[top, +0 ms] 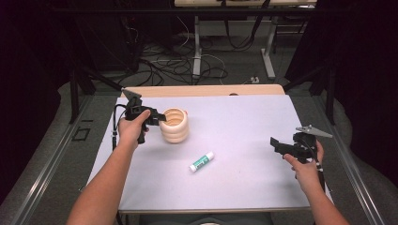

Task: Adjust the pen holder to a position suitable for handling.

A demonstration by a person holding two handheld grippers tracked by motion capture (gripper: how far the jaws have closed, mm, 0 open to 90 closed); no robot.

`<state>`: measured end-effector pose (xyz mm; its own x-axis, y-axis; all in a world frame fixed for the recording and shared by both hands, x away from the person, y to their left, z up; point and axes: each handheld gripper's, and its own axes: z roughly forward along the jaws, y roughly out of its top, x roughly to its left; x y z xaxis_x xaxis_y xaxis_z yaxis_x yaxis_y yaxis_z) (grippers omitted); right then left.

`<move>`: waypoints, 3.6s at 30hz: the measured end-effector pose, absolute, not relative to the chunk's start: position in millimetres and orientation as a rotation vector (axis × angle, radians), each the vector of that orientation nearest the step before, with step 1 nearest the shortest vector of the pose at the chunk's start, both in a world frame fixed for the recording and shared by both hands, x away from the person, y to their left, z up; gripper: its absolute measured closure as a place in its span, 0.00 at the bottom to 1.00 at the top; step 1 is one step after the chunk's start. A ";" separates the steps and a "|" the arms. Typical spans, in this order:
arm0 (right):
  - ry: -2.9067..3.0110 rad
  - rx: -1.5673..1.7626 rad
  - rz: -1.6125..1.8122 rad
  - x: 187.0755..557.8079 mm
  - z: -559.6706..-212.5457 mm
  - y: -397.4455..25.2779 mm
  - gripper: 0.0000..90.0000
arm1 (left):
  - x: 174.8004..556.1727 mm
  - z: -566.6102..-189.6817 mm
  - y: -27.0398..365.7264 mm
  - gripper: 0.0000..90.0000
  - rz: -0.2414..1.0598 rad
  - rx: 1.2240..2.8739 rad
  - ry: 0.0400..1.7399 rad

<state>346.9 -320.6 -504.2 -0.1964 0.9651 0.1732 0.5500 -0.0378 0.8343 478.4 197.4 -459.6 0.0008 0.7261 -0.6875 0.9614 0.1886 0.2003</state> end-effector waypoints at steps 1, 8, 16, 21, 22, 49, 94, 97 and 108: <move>1.769 1.594 1.150 346.9 -504.2 -320.6 0.04 | 478.4 -459.6 197.4 0.71 -0.435 1.591 1.778; 1.772 1.595 1.153 346.7 -504.2 -320.9 0.04 | 478.5 -462.5 167.1 0.71 -0.471 1.640 1.745; 1.756 1.584 1.155 347.3 -505.0 -321.9 0.04 | 479.3 -467.6 153.1 0.71 -0.493 1.675 1.745; 1.765 1.587 1.154 347.0 -505.0 -322.5 0.04 | 478.3 -470.8 148.8 0.71 -0.495 1.704 1.752; 1.766 1.587 1.154 347.0 -505.0 -322.6 0.04 | 478.0 -471.4 148.2 0.71 -0.490 1.710 1.754; 1.776 1.588 1.150 346.6 -504.9 -322.5 0.04 | 472.1 -474.8 158.7 0.58 -0.414 1.684 1.742; 1.777 1.593 1.151 345.9 -504.9 -321.9 0.05 | 413.7 -426.4 160.2 0.32 0.208 1.862 1.356; 1.779 1.588 1.150 346.0 -504.9 -322.0 0.05 | 408.5 -424.7 161.2 0.29 0.229 1.861 1.309; 1.780 1.587 1.152 345.8 -505.0 -321.6 0.05 | 388.8 -423.7 158.5 0.25 0.272 1.888 1.195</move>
